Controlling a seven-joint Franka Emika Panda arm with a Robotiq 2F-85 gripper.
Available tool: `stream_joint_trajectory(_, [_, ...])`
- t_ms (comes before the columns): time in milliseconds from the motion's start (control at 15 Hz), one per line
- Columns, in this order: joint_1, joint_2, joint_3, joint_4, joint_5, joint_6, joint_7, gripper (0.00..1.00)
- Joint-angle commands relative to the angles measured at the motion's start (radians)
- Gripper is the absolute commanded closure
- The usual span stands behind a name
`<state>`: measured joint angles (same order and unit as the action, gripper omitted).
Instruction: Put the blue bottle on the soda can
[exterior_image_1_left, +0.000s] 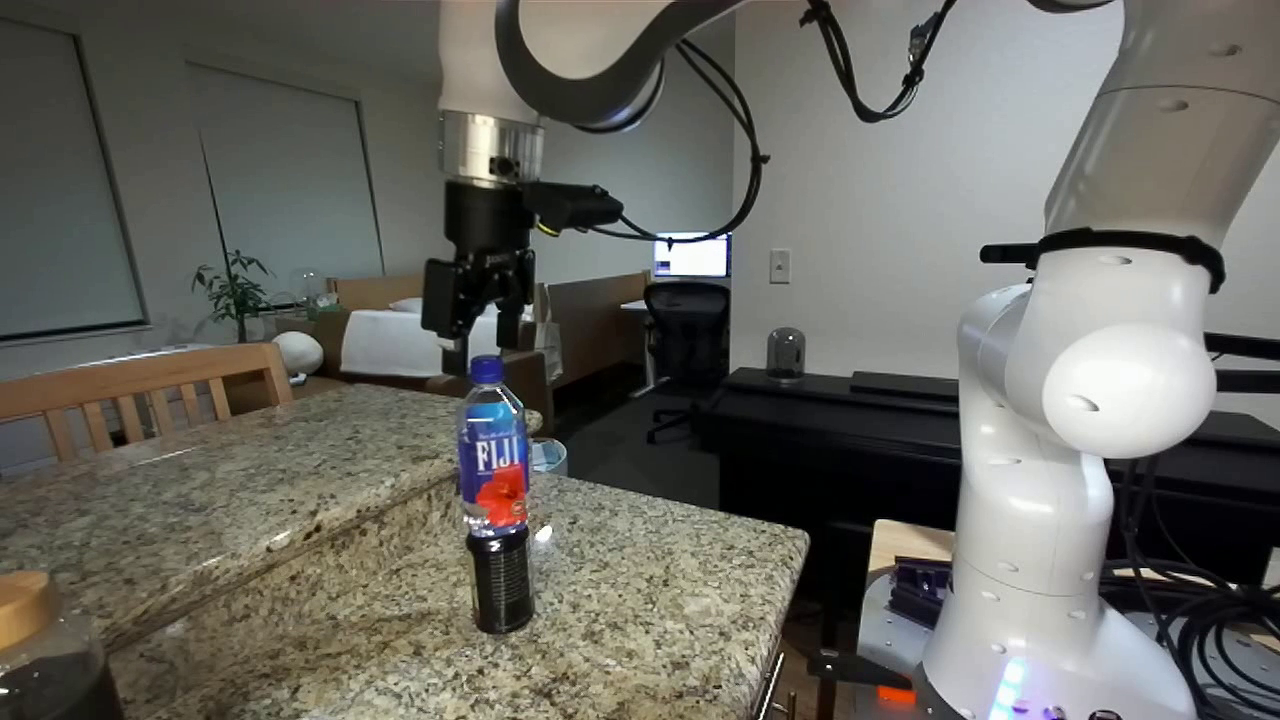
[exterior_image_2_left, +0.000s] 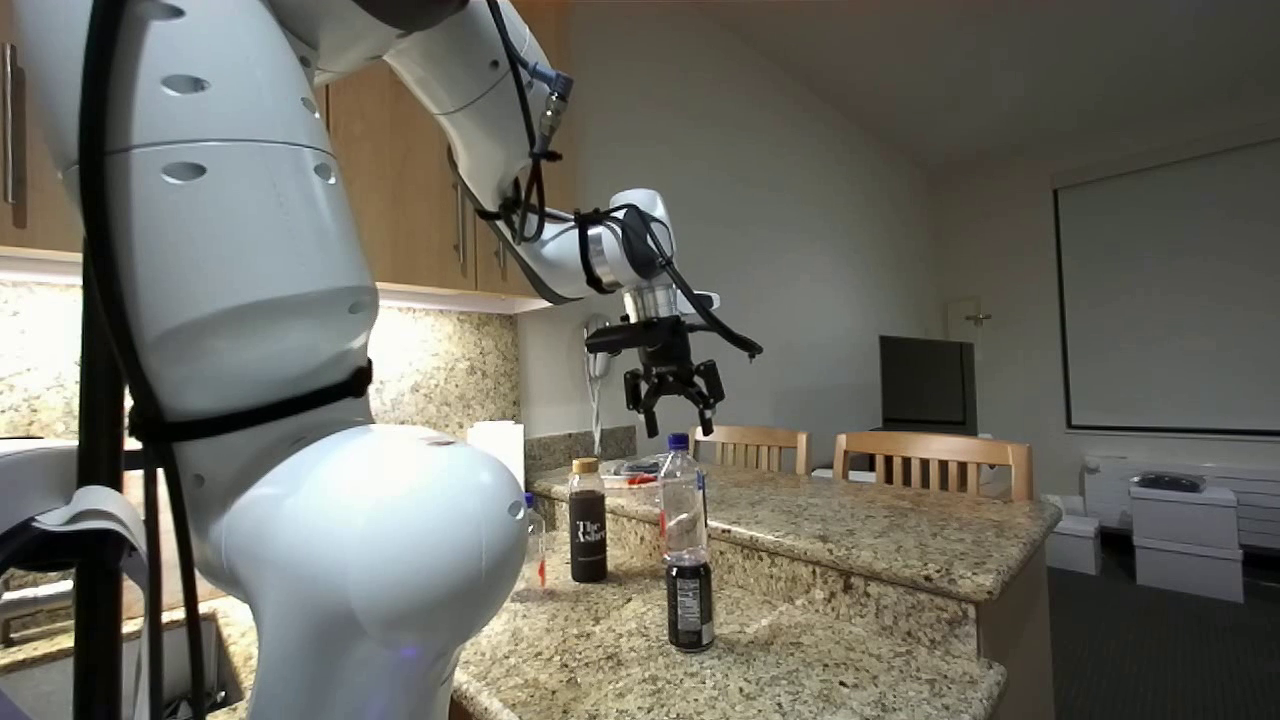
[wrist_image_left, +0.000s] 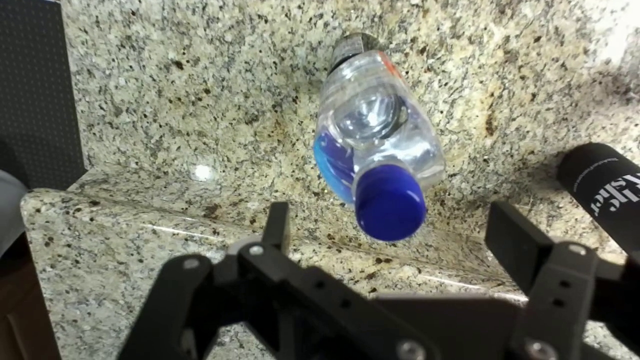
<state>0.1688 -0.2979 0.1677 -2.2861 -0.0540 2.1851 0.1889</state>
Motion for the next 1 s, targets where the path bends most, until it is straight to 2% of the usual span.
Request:
stream_joint_trajectory(0, [-0.011, -0.019, 0.006, 0.022, 0.009, -0.034, -0.007, 0.00])
stream_joint_trajectory(333, [-0.030, -0.074, 0.010, 0.052, -0.022, -0.083, 0.027, 0.00])
stream_joint_trajectory(533, [-0.065, -0.120, -0.003, 0.065, -0.030, -0.122, 0.053, 0.00])
stream_joint_trajectory(933, [-0.137, -0.200, -0.083, 0.011, 0.000, -0.152, 0.027, 0.00])
